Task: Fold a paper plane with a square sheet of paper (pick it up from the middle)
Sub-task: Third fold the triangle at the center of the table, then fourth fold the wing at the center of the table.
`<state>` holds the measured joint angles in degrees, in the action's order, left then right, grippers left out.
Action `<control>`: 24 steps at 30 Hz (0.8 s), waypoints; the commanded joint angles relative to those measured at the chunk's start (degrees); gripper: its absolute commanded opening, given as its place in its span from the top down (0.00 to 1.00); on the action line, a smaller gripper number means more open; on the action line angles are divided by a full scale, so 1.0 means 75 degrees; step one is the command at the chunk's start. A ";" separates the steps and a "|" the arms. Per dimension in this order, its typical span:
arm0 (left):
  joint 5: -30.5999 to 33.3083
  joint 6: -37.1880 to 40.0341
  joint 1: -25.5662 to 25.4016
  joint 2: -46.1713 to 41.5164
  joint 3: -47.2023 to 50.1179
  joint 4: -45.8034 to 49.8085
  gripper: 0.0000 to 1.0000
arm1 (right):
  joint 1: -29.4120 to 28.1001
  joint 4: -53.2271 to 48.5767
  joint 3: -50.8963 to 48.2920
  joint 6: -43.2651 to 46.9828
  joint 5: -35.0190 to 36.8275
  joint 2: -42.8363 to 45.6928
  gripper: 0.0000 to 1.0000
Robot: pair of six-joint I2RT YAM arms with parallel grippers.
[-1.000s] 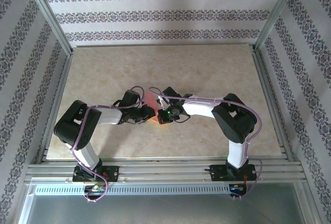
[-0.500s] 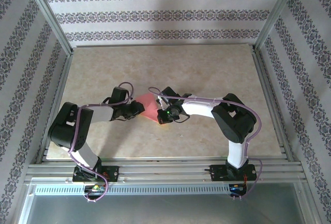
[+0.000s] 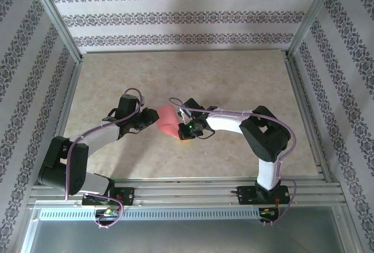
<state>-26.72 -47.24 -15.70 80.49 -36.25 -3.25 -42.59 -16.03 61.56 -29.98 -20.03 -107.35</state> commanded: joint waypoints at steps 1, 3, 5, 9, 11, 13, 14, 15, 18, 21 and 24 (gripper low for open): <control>-0.0093 -0.0757 -0.0050 -0.0018 0.0365 -0.0303 0.71 | 0.0196 -0.0140 -0.0313 -0.0292 -0.0309 0.0349 0.92; -0.0194 -0.0934 -0.0046 -0.0006 0.0409 -0.0384 0.70 | 0.0273 0.0270 -0.0217 -0.0433 -0.0621 0.0778 0.89; -0.0244 -0.1197 -0.0052 -0.0032 0.0482 -0.0468 0.62 | 0.0308 0.0573 -0.0181 -0.0545 -0.0613 0.1185 0.84; -0.0444 -0.1661 -0.0115 -0.0012 0.0738 -0.0962 0.56 | 0.0346 0.1009 -0.0408 -0.0655 -0.0287 0.1626 0.76; -0.0513 -0.1792 -0.0165 0.0071 0.0816 -0.1180 0.54 | 0.0343 0.1096 -0.0495 -0.0688 -0.0150 0.1596 0.75; -0.0560 -0.1873 -0.0247 0.0217 0.0821 -0.1323 0.53 | 0.0312 0.1182 -0.0488 -0.0748 -0.0160 0.1461 0.75; -0.0600 -0.1900 -0.0282 0.0300 0.0815 -0.1424 0.52 | 0.0294 0.1231 -0.0485 -0.0771 -0.0197 0.1394 0.75; -0.0643 -0.1937 -0.0322 0.0406 0.0803 -0.1567 0.52 | 0.0266 0.1262 -0.0443 -0.0795 -0.0191 0.1329 0.75; -0.0822 -0.1906 -0.0422 0.0775 0.0710 -0.1877 0.51 | 0.0224 0.1340 -0.0419 -0.0860 -0.0161 0.1193 0.74; -0.0968 -0.1728 -0.0472 0.1116 0.0532 -0.1945 0.53 | 0.0239 0.1368 -0.0430 -0.0866 -0.0142 0.1121 0.73; -0.1036 -0.1564 -0.0470 0.1273 0.0473 -0.2092 0.54 | 0.0252 0.1388 -0.0464 -0.0861 -0.0142 0.1147 0.73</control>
<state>-32.93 -60.23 -18.76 89.43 -31.11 -15.05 -40.38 -6.90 58.57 -35.92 -21.89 -98.59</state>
